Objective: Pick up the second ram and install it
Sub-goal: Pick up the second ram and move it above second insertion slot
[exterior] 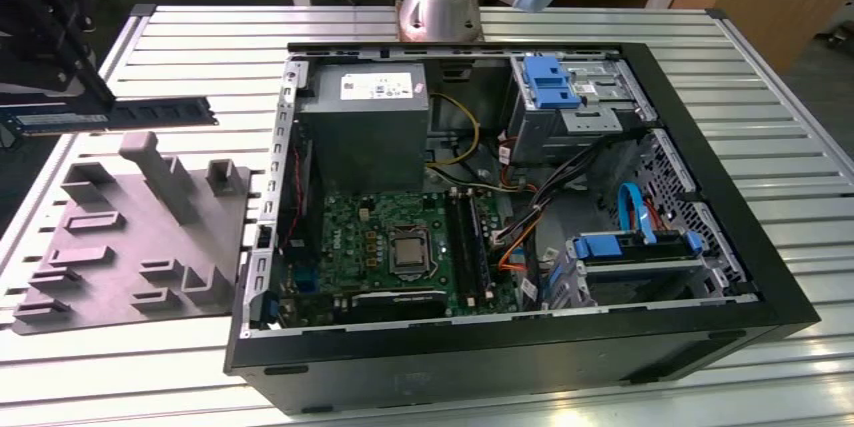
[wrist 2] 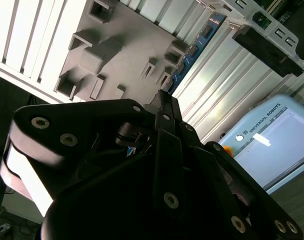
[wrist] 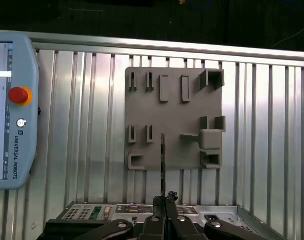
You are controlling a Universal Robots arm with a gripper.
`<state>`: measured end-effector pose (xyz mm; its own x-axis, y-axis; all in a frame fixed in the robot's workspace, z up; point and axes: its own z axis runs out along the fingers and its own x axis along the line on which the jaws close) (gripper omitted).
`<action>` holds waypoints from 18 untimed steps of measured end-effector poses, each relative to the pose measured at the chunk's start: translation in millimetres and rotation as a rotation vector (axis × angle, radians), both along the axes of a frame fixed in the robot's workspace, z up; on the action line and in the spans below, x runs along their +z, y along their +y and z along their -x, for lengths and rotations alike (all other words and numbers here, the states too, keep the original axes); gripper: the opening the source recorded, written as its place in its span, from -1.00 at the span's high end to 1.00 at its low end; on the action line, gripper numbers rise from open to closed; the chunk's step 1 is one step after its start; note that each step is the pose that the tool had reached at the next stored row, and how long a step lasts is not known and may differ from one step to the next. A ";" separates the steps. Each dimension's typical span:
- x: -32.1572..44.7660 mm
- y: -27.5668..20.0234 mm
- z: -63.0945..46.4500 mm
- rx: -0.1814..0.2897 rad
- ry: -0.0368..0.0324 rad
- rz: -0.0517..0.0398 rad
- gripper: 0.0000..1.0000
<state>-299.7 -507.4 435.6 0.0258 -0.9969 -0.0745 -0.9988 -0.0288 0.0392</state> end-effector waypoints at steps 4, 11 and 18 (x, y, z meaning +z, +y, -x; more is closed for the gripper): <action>0.0 0.0 -9.1 0.000 0.0001 0.0000 0.77; 0.0 0.0 -30.6 0.000 0.0001 0.0000 0.77; 0.0 0.0 -45.3 0.000 0.0001 0.0000 0.77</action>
